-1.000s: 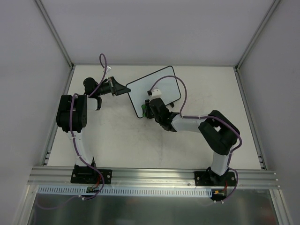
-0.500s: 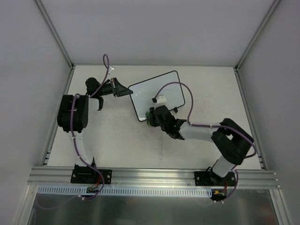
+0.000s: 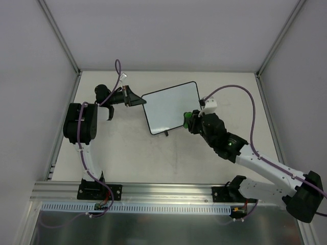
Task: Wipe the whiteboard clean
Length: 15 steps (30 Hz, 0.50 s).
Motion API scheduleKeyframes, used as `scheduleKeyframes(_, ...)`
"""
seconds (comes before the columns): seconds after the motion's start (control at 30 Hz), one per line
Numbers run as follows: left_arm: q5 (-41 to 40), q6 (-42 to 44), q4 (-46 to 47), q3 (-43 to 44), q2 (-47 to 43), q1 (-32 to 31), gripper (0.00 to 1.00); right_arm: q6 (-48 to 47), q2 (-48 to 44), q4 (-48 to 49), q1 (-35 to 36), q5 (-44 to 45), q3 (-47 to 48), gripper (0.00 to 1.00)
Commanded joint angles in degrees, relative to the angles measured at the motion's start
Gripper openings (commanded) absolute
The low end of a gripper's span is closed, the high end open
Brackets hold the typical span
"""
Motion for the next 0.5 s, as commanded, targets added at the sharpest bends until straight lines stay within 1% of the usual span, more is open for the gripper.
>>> scheduleKeyframes(0.0, 2.33, -1.29, 22.86, 0.21, -3.33, -0.09, 0.00, 3.63, -3.62, -10.85, -3.65, 2.73, -4.99, 0.04)
scheduleKeyframes(0.03, 2.33, -1.38, 22.86, 0.12, -3.59, -0.09, 0.02, 4.35, -4.76, -11.12, -6.44, 1.95, -8.05, 0.04)
scheduleKeyframes(0.1, 2.16, -1.64, 22.86, 0.12, -3.86, 0.00, 0.06, 6.45, -8.26, -12.00, -9.71, -1.03, -10.97, 0.04)
scheduleKeyframes(0.13, 2.07, -1.73, 22.86, 0.12, -4.12, 0.00, 0.06, 7.16, -9.33, -12.44, -13.38, -2.18, -13.33, 0.04)
scheduleKeyframes(0.2, 1.81, -1.99, 22.86, 0.12, -4.47, 0.00, 0.12, 7.95, -11.00, -14.28, -16.91, -5.08, -14.93, 0.04)
scheduleKeyframes(0.23, 1.72, -2.08, 22.86, 0.21, -4.56, 0.00, 0.13, 8.04, -11.97, -14.72, -20.15, -5.88, -15.63, 0.04)
scheduleKeyframes(0.3, 1.63, -2.61, 22.86, 0.56, -4.82, 0.09, 0.17, 8.13, -11.80, -17.35, -23.16, -7.55, -16.16, 0.04)
scheduleKeyframes(0.37, 1.28, -2.87, 22.86, 0.56, -5.26, 0.09, 0.20, 8.22, -9.97, -17.89, -27.11, -9.48, -16.25, 0.12)
scheduleKeyframes(0.4, 1.28, -2.96, 22.86, 0.56, -5.35, 0.09, 0.22, 8.31, -9.17, -17.89, -28.43, -12.10, -16.34, 0.17)
scheduleKeyframes(0.43, 0.93, -2.96, 22.86, 0.56, -5.53, 0.17, 0.25, 8.57, -8.38, -17.81, -30.45, -13.78, -16.25, 0.23)
scheduleKeyframes(0.47, 0.84, -3.14, 22.86, 0.56, -5.79, 0.18, 0.27, 8.48, -6.55, -17.63, -31.16, -15.01, -16.17, 0.34)
